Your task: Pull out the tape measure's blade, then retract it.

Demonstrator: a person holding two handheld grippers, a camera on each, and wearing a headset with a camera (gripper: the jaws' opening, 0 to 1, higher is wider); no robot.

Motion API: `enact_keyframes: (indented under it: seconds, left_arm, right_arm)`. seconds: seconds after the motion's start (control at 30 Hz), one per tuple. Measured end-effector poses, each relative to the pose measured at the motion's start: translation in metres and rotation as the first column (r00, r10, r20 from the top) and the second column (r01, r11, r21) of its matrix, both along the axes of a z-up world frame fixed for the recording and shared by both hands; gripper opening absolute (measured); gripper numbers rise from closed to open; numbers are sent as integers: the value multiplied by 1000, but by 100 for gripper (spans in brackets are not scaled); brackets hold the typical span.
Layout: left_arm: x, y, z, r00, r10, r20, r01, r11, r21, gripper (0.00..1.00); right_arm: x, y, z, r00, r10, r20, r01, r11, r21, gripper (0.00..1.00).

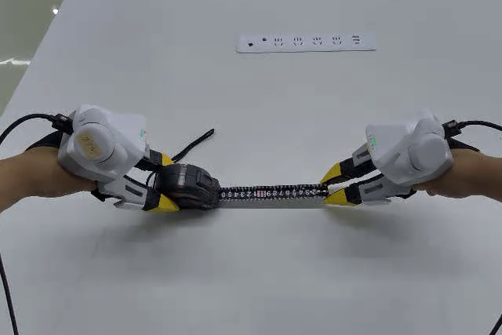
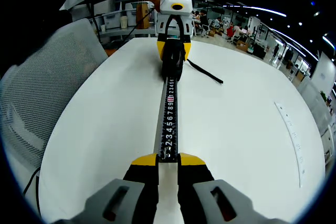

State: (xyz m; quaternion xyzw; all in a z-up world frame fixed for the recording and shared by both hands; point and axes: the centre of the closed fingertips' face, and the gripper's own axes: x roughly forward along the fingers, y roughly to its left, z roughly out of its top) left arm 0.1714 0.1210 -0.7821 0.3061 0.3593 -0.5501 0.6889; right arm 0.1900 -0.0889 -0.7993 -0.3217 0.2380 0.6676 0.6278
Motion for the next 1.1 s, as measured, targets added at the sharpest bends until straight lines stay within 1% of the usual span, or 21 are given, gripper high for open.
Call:
enact_keyframes:
  seconds: [0.6,0.83,1.0,1.1]
  left_arm:
    - [1,1,-1,1000,0,-1,0,1000,0,28]
    - [1,0,-1,1000,-1,0,1,1000,1,28]
    - [-1,-4,2,1000,-2,0,2,1000,3,28]
    - [-1,-3,1,1000,-2,0,2,1000,3,28]
  right_arm:
    - [0,-6,1,1000,-4,0,4,1000,-7,12]
    - [1,-9,0,1000,-8,0,8,1000,-9,12]
    - [2,-12,-2,1000,-11,0,11,1000,-9,12]
    - [1,-12,0,1000,-12,1,12,1000,-9,12]
